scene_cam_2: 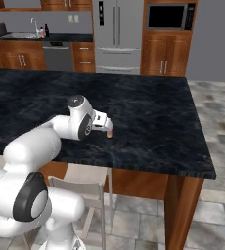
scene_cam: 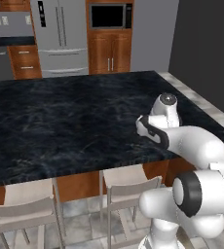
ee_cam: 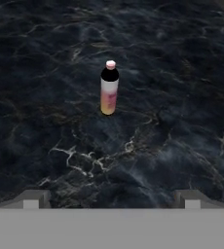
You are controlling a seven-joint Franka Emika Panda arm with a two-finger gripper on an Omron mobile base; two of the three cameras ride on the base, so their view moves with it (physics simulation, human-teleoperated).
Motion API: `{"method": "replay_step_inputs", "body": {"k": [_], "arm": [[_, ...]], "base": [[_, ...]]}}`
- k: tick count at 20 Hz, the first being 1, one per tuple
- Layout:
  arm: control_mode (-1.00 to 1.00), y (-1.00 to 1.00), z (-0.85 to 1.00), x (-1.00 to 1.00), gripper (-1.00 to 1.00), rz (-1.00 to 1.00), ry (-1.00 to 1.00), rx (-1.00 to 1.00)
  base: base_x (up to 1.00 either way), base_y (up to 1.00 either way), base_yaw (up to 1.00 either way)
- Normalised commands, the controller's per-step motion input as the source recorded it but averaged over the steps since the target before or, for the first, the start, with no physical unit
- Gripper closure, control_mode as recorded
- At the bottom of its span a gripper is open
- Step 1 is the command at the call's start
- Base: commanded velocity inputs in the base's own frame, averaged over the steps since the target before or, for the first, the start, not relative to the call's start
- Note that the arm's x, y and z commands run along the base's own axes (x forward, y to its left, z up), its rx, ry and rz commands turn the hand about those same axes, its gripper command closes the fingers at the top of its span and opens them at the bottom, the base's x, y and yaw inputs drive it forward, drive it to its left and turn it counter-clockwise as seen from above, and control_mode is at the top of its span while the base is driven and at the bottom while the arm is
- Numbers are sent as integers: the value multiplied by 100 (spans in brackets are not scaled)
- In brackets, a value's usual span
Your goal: Place the large bottle from the dining counter next to the other large bottle outside the sink, and place the small bottle from the dining counter next to the other small bottle inside the sink.
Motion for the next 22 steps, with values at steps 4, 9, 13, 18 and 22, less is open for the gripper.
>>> {"method": "replay_step_inputs", "body": {"k": [4,9,13,18,22], "arm": [[-100,-6,0,1,-100,0,-6,0],[-100,0,-2,9,-100,0,-6,0],[-100,0,-5,22,-100,0,-3,0],[-100,0,-1,45,-100,0,0,0],[-100,0,-1,55,-100,0,0,0]], "base": [[0,0,0],[0,0,0],[0,0,0],[0,0,0],[0,0,0]]}}
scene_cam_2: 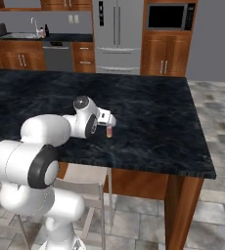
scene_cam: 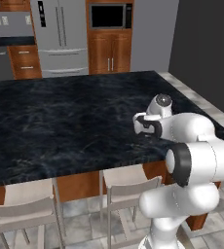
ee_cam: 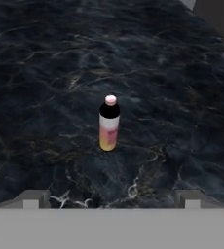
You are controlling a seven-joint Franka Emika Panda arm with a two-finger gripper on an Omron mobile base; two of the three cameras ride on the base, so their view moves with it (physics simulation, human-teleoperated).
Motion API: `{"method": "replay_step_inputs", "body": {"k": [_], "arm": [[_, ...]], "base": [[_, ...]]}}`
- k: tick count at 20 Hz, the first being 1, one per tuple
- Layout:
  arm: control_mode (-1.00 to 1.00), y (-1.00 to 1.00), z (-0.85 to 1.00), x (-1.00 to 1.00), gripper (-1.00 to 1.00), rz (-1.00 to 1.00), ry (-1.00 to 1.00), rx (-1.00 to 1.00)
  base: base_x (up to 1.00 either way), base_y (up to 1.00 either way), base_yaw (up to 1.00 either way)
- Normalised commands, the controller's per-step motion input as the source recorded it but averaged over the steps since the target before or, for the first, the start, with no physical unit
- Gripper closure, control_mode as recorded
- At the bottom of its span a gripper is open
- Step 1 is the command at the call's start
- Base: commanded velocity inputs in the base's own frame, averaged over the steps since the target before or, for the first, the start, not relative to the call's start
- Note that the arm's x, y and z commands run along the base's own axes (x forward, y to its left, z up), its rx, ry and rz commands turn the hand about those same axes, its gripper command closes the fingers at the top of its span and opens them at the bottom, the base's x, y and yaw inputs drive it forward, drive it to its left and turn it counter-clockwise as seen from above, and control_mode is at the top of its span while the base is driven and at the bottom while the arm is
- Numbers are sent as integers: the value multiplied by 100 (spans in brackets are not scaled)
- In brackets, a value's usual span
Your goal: Place the large bottle from the dining counter next to the other large bottle outside the sink, and place the small bottle from the dining counter next to the other small bottle inside the sink.
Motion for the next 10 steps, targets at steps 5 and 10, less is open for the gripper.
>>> {"method": "replay_step_inputs", "body": {"k": [5,10], "arm": [[-100,0,-11,46,-100,0,0,0],[-100,0,-24,25,-100,0,0,0]], "base": [[0,0,0],[0,0,0]]}}
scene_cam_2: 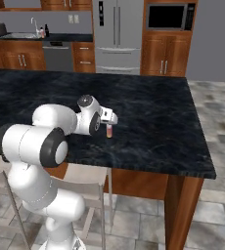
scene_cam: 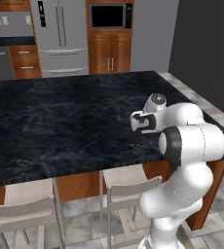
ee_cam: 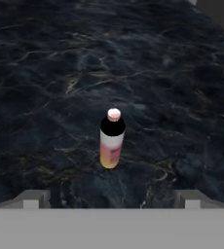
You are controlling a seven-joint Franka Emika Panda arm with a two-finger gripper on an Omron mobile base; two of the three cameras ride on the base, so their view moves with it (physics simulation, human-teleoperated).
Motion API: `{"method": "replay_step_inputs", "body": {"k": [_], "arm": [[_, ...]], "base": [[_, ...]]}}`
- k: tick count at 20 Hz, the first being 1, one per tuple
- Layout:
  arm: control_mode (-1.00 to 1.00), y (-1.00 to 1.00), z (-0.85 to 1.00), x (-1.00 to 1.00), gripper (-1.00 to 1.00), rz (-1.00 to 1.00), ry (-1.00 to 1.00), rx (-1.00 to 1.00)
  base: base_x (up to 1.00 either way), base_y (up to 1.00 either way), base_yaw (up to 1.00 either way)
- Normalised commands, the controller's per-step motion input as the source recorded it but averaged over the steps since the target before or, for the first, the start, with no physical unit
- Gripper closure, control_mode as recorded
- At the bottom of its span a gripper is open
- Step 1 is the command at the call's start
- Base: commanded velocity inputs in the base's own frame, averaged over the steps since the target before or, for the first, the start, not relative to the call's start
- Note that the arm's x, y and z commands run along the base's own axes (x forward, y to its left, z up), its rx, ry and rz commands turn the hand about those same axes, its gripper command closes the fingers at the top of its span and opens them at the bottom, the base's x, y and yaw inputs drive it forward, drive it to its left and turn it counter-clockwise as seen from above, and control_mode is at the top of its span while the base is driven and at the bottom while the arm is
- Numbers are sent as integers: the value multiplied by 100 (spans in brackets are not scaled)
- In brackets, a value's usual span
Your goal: Place the large bottle from the dining counter next to the other large bottle outside the sink, and place the small bottle from the dining counter next to the other small bottle inside the sink.
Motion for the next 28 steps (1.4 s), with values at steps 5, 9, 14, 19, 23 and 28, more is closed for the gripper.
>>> {"method": "replay_step_inputs", "body": {"k": [5,9,14,19,23,28], "arm": [[-100,0,-24,14,-100,0,0,0],[-100,0,-13,19,-100,0,0,0],[-100,0,-5,23,-100,0,0,0],[-100,0,-7,24,-100,0,0,0],[-100,-2,-12,22,-100,0,0,0],[-100,-4,-13,21,-100,0,0,0]], "base": [[0,0,0],[0,0,0],[0,0,0],[0,0,0],[0,0,0],[0,0,0]]}}
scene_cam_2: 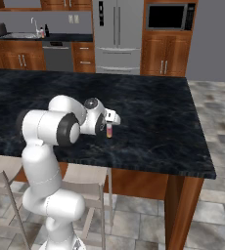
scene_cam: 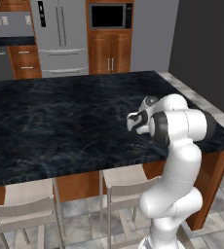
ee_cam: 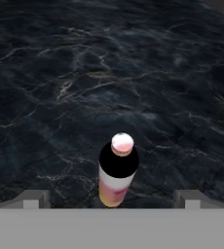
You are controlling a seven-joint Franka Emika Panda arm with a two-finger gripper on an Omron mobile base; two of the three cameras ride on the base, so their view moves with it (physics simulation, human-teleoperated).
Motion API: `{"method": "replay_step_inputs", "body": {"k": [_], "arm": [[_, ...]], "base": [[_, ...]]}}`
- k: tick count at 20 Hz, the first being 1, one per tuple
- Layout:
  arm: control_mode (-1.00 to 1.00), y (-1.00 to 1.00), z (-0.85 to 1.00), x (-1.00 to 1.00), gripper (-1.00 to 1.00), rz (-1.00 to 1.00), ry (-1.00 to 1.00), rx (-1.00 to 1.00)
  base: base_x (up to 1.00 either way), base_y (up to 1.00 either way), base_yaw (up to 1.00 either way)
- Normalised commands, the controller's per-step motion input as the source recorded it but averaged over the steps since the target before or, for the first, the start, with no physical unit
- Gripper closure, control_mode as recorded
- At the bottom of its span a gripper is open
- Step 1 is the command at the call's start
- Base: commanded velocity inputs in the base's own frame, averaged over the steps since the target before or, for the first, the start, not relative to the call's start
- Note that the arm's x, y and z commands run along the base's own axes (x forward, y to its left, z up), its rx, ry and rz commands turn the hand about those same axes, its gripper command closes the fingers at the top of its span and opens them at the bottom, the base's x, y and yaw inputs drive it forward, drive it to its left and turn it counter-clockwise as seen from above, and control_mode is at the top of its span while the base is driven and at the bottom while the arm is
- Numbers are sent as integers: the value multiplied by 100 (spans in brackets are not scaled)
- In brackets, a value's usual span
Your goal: Place the large bottle from the dining counter next to the other large bottle outside the sink, and place the small bottle from the dining counter next to the other small bottle inside the sink.
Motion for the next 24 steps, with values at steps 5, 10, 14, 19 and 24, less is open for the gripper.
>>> {"method": "replay_step_inputs", "body": {"k": [5,10,14,19,24], "arm": [[-100,-4,-10,21,-100,0,0,0],[-100,-7,-4,17,-100,0,0,0],[-100,-9,-1,13,-100,0,0,0],[-100,-7,-4,16,-100,0,0,0],[-100,-7,-5,24,-100,0,0,0]], "base": [[0,0,0],[0,0,0],[0,0,0],[0,0,0],[0,0,0]]}}
